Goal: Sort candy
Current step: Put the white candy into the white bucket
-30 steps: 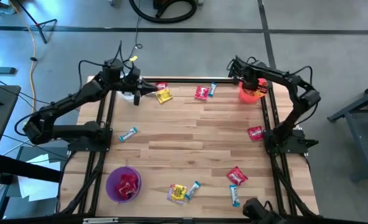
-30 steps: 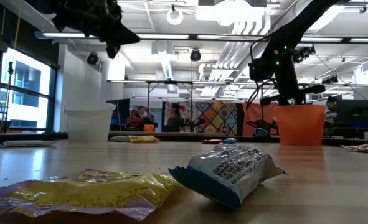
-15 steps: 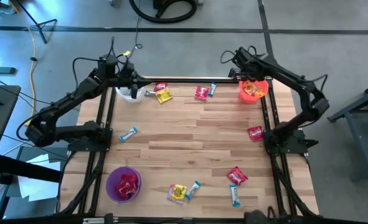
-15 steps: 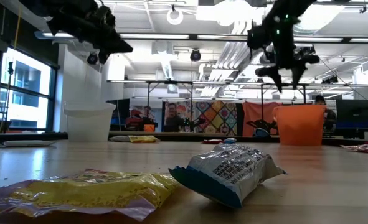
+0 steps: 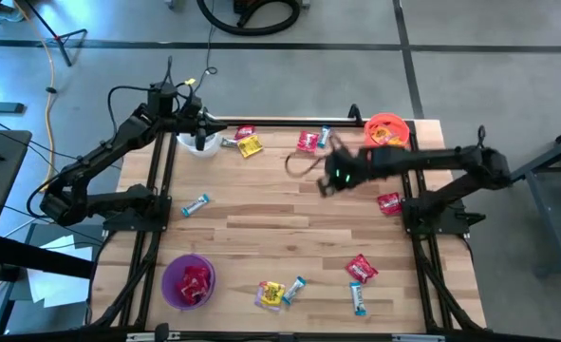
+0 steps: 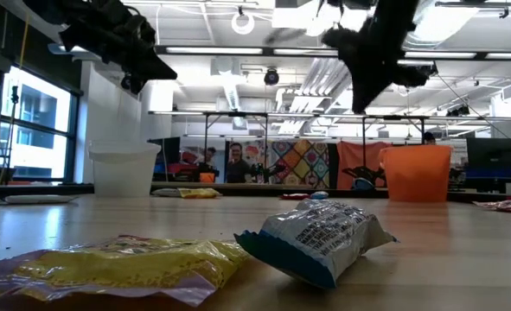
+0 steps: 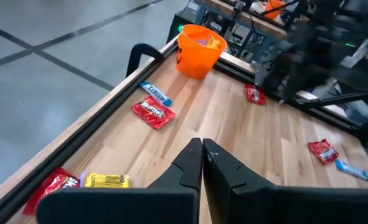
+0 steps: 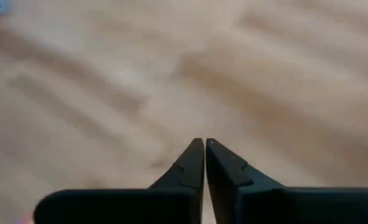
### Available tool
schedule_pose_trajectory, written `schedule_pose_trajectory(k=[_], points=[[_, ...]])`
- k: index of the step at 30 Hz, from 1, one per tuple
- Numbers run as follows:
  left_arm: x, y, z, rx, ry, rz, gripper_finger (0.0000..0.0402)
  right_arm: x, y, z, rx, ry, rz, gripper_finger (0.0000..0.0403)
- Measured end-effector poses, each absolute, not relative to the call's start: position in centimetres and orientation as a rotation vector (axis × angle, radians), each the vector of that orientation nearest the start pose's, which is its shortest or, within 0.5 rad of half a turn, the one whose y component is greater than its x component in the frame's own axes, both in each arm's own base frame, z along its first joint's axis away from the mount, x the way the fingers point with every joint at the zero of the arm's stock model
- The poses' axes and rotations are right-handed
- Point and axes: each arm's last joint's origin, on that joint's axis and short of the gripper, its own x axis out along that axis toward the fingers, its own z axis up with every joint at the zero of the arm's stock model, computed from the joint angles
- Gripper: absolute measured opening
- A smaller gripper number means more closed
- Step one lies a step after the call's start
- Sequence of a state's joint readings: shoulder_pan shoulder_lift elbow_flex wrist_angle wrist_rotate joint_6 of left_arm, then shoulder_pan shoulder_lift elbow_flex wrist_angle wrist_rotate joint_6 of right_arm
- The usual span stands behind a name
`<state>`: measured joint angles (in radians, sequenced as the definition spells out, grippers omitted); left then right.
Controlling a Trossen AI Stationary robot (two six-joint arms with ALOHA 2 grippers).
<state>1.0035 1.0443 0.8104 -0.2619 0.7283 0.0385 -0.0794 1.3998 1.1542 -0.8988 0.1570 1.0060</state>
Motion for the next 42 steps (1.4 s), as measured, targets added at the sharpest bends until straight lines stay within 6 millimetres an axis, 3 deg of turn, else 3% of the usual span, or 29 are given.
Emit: schedule_pose_trajectory(k=[3,6,11,16,23,28,34,42], points=[[13.3,17.4,28.5,-0.358,0.37,0.26,0.0,27.4,0.9,26.9,0.913,0.899,-0.695,0.002],[13.3,17.1,26.9,-0.459,0.482,0.245,0.0,27.4,3.1,26.6,0.957,0.87,-0.729,0.0023],[13.3,16.1,23.9,-0.548,0.779,0.222,0.0,27.2,4.0,26.6,0.947,0.805,-0.784,0.0004],[13.4,14.8,22.6,-0.512,1.031,0.272,0.0,27.6,1.7,26.7,0.867,0.803,-0.79,0.0002],[13.9,12.5,21.5,-0.495,1.314,0.28,0.0,27.6,-4.4,26.8,0.711,0.893,-0.674,0.0],[15.2,11.4,20.8,-0.514,1.388,0.26,0.0012,26.9,-8.7,26.9,0.618,0.913,-0.585,0.0],[17.3,9.9,19.2,-0.581,1.494,0.272,0.0072,25.8,-12.0,27.0,0.558,0.909,-0.491,0.0],[18.7,8.5,15.1,-0.577,1.626,0.428,0.0163,25.2,-13.3,27.0,0.488,0.922,-0.402,0.0]])
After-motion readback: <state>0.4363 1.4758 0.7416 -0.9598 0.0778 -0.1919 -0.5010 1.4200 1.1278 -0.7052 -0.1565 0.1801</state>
